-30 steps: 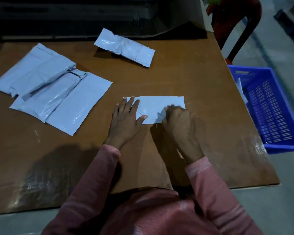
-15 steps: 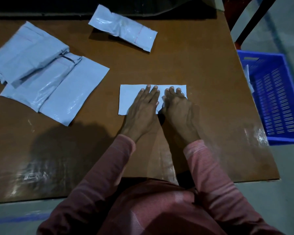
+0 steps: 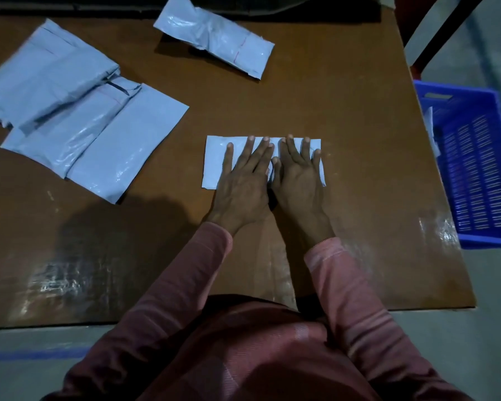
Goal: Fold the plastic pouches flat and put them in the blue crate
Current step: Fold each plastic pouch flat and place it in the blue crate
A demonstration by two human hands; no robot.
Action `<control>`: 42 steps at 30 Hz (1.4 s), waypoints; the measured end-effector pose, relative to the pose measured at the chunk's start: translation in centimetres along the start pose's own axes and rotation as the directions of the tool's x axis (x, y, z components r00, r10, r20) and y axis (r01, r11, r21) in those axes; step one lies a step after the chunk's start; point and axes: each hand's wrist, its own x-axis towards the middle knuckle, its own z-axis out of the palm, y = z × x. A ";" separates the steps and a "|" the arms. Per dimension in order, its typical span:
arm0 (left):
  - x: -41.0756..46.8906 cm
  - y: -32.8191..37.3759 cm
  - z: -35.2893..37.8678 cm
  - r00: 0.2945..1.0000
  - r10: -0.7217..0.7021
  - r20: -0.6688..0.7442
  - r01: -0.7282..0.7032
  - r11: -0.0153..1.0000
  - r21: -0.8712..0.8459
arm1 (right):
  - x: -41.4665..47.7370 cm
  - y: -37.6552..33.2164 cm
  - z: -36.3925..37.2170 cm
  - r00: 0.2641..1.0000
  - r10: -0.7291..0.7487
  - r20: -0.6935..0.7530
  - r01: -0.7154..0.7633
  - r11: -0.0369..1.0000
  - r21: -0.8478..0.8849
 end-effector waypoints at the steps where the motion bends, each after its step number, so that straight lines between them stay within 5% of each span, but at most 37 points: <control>1: -0.1 -0.1 0.0 1.000 -0.015 -0.016 0.015 1.000 0.021 | -0.3 0.1 0.2 1.000 -0.008 -0.003 0.008 1.000 0.010; 10: 0.0 -0.9 0.3 1.000 -0.025 -0.003 0.025 0.994 0.111 | -1.2 0.7 0.5 0.999 -0.036 0.022 0.039 0.987 -0.158; 16: 0.1 -0.8 -0.1 0.998 -0.013 0.058 0.010 0.999 0.043 | -0.9 0.9 0.2 0.996 -0.015 0.086 0.026 0.992 -0.127; 21: 0.6 -2.6 -3.3 0.991 -0.117 0.072 0.130 0.971 -0.203 | -1.5 0.8 -0.5 0.999 -0.041 0.012 0.042 0.998 -0.041; 27: 2.7 -5.3 -7.3 0.975 -0.144 0.169 0.154 0.987 -0.047 | -2.1 0.9 -2.6 0.992 -0.001 -0.123 0.011 0.997 0.079; 37: 5.8 0.4 -14.9 0.984 0.171 0.040 -0.158 0.962 -0.221 | -2.0 4.5 -12.6 0.998 0.001 -0.067 0.003 0.999 0.051; 42: 9.3 6.4 -15.8 0.925 0.371 -0.082 -0.380 0.906 -0.185 | -4.1 7.7 -15.8 0.964 0.101 -0.247 -0.129 0.987 -0.101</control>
